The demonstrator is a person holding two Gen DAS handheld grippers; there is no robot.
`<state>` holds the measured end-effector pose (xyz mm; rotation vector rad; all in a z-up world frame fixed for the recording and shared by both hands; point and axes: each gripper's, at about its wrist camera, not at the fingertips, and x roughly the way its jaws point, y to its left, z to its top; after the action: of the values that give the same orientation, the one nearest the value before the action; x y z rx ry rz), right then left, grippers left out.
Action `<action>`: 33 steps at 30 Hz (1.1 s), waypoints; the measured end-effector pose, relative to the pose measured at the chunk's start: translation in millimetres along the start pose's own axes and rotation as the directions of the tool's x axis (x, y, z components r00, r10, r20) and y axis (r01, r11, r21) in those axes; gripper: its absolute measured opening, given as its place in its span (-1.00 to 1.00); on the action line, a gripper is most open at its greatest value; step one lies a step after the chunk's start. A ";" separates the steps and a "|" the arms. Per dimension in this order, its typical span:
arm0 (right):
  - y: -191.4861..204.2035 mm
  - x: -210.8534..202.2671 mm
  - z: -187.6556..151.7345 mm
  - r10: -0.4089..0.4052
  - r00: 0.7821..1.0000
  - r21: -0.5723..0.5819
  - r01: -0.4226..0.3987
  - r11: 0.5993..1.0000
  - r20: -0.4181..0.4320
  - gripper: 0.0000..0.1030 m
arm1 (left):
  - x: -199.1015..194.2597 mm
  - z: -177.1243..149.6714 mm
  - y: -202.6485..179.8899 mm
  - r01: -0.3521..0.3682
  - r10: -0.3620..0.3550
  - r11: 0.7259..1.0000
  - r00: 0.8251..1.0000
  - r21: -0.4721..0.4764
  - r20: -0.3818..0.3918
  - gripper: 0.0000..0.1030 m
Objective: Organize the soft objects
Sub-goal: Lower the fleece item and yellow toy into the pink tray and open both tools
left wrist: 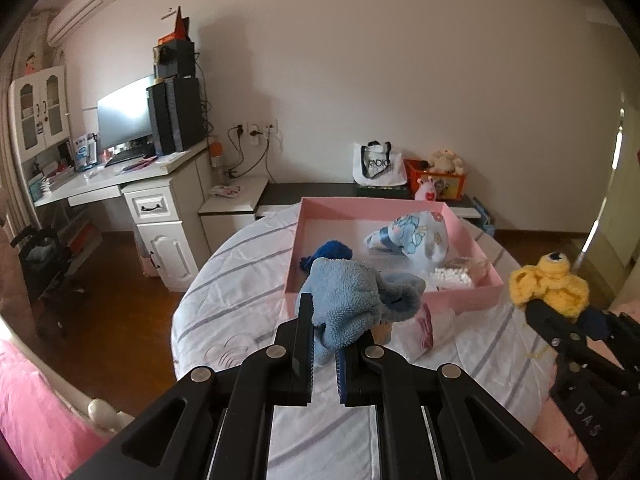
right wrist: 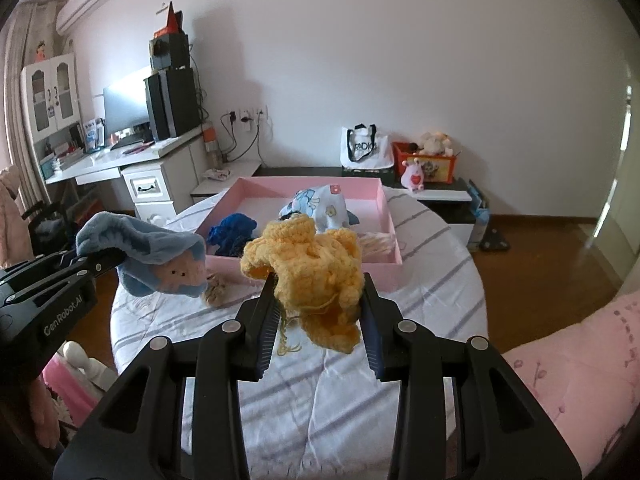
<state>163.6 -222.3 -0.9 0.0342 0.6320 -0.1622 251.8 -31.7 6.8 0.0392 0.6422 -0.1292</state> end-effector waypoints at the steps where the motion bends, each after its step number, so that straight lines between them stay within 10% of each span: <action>1: -0.6 5.6 2.2 0.000 1.000 0.000 0.000 1.000 0.000 -0.34 | 9.4 5.9 -1.2 0.003 -0.003 1.000 1.000 0.003 -0.003 -0.89; 33: -8.0 190.4 36.7 0.046 0.981 -0.030 -0.052 0.998 -0.191 -0.31 | 248.6 90.5 -14.8 0.080 -0.069 0.996 0.978 0.046 -0.197 -0.83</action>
<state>335.1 -260.0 -83.6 0.0318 0.8241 -0.1007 500.9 -80.1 -69.7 0.0802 0.8370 -0.2171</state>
